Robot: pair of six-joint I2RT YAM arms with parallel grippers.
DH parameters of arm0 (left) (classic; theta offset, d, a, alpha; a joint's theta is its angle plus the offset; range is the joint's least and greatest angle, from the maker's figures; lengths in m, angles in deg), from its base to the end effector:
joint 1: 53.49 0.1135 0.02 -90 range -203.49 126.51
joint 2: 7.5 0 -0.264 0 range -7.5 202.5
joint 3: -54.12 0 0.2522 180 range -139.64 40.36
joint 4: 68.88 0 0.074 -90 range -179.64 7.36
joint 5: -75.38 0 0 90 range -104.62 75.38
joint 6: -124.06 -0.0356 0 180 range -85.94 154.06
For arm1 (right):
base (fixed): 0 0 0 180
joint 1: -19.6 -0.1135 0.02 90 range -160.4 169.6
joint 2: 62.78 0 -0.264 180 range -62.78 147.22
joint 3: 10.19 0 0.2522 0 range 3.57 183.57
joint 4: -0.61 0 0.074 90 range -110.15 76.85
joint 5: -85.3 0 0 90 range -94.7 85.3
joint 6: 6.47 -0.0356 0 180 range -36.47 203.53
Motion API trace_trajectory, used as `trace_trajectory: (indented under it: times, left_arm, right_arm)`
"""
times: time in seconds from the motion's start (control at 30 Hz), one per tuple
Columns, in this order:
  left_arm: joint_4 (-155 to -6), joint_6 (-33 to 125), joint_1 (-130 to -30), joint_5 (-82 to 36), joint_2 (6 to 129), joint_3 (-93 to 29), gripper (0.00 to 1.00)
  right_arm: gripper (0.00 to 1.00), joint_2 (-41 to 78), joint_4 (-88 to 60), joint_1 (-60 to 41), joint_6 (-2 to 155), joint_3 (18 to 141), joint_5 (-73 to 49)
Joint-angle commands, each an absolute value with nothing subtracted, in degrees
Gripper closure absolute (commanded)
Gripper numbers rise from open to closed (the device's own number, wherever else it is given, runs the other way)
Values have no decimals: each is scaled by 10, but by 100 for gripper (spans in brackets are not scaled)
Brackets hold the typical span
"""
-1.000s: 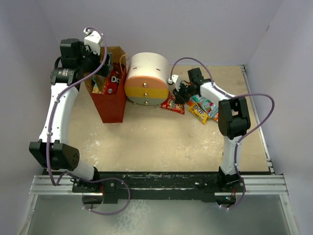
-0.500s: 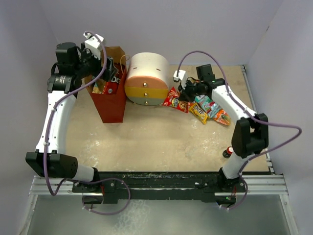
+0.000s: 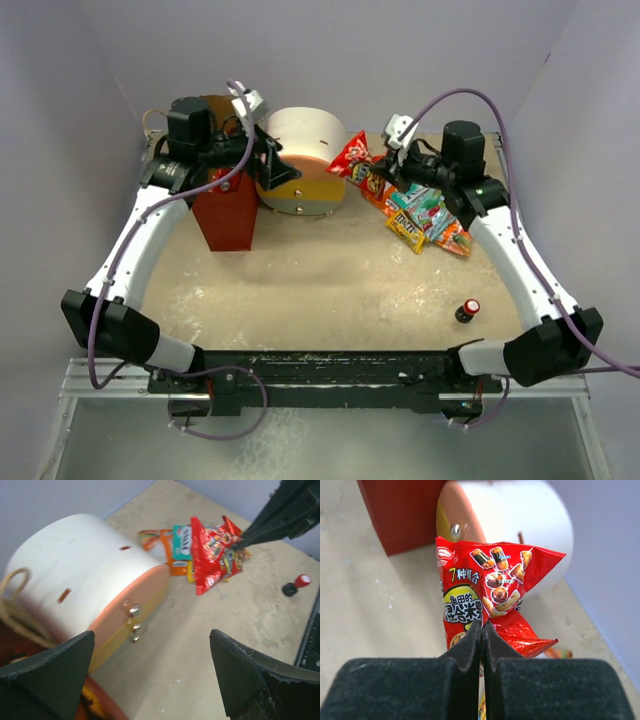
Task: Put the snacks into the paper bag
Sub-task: Place the snack in the paper bag.
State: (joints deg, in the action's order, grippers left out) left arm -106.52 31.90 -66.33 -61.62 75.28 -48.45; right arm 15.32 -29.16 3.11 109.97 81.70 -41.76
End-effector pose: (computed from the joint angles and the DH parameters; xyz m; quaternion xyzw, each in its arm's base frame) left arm 0.3039 -0.0960 0.4307 0.3295 0.7042 -0.3711 0.5077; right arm 0.2901 0.1083 0.4037 -0.4551 0.6346 0.2033 0.5906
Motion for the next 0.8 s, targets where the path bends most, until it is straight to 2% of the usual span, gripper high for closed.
trace_trajectory:
  times: [0.0, 0.3, 0.53, 0.6, 0.77]
  left_arm:
    - [-989, 377, -707, -666, 777, -502, 0]
    - [-937, 461, -781, -679, 844, -544, 1]
    - [-878, 508, -806, -672, 861, -538, 19]
    - [-867, 516, -810, -666, 863, -538, 29]
    - [-858, 525, -811, -663, 867, -534, 46]
  right_arm:
    - [100, 131, -193, 28, 1025, 828, -444]
    - [100, 120, -168, 25, 948, 828, -499]
    - [100, 112, -144, 24, 929, 804, -534]
    - [100, 110, -134, 24, 925, 794, -545]
    - [100, 105, -118, 24, 917, 775, -550]
